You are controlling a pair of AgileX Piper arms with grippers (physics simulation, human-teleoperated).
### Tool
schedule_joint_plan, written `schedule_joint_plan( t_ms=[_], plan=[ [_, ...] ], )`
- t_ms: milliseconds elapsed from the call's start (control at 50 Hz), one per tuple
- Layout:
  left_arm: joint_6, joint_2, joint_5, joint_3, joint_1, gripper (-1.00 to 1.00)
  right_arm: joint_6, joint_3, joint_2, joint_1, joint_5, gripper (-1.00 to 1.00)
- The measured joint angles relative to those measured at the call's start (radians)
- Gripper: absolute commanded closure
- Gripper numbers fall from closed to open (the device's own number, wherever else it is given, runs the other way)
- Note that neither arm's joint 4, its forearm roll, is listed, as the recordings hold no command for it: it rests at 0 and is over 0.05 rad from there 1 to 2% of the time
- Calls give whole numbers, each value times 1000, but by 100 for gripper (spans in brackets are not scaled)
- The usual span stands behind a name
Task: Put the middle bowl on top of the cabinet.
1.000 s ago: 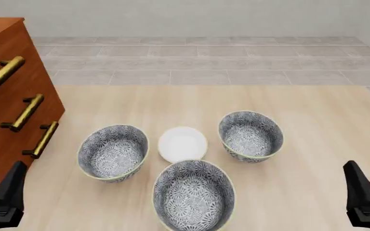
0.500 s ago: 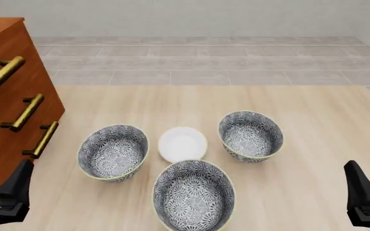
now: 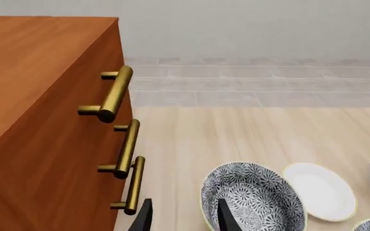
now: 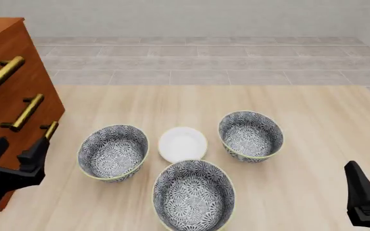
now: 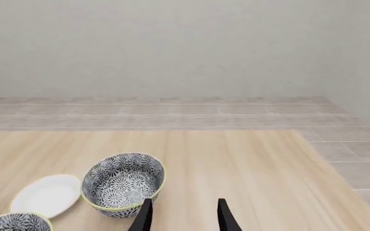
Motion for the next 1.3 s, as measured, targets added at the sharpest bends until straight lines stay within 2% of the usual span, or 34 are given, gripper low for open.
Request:
schedule_joint_plan(
  t_ms=[320, 580, 920, 1300],
  plan=[
    [-12, 282, -48, -95, -10, -100, -2, 1, 7, -2, -5, -100],
    [-30, 438, -21, -186, -36, -100, -5, 1, 8, -4, -2, -100],
    [-53, 556, 45, -277, -63, -100, -7, 1, 9, -11, 3, -100],
    [-95, 598, 71, -271, -92, -100, -11, 1, 17, -15, 0, -100]
  ],
)
